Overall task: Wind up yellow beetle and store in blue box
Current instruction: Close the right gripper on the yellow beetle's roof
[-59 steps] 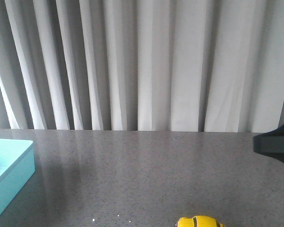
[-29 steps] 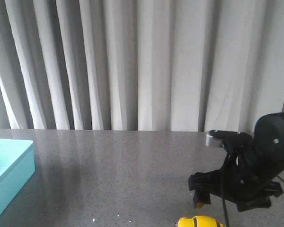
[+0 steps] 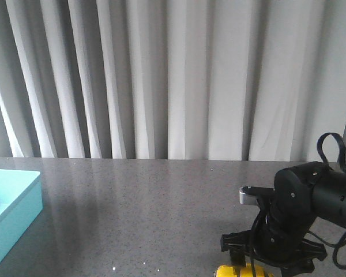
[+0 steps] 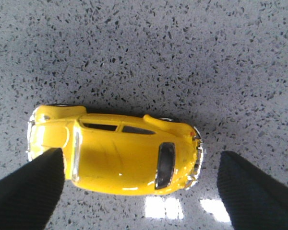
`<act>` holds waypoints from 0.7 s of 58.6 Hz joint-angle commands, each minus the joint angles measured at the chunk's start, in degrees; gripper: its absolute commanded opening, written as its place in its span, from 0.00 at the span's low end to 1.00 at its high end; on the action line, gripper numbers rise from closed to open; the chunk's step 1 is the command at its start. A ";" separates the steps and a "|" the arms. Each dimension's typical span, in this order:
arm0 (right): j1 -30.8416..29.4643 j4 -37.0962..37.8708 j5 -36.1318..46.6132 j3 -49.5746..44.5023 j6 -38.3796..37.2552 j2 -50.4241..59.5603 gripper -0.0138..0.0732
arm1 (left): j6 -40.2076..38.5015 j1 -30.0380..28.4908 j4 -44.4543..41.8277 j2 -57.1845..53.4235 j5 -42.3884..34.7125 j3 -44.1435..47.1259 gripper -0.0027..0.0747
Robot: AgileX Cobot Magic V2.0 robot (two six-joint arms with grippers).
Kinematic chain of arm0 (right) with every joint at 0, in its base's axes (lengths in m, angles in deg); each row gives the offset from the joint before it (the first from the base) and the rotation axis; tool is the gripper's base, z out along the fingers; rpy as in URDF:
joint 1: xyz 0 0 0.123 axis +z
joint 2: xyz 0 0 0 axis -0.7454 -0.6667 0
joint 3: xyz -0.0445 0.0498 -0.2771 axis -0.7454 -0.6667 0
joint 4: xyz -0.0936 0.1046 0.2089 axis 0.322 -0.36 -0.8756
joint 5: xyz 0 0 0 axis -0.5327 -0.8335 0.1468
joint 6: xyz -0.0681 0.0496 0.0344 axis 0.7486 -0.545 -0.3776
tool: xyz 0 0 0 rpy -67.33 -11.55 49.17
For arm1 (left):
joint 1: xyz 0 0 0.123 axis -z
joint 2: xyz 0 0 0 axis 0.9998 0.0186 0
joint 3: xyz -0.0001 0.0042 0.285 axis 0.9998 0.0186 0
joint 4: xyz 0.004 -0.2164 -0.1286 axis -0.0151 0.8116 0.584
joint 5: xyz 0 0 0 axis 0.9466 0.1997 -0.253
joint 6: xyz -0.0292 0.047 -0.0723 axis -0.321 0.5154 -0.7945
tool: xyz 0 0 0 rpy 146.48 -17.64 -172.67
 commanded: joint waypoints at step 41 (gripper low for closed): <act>-0.46 9.85 -6.72 1.80 0.27 -0.92 0.48 | -0.53 0.42 0.21 -0.42 -3.80 -0.83 0.03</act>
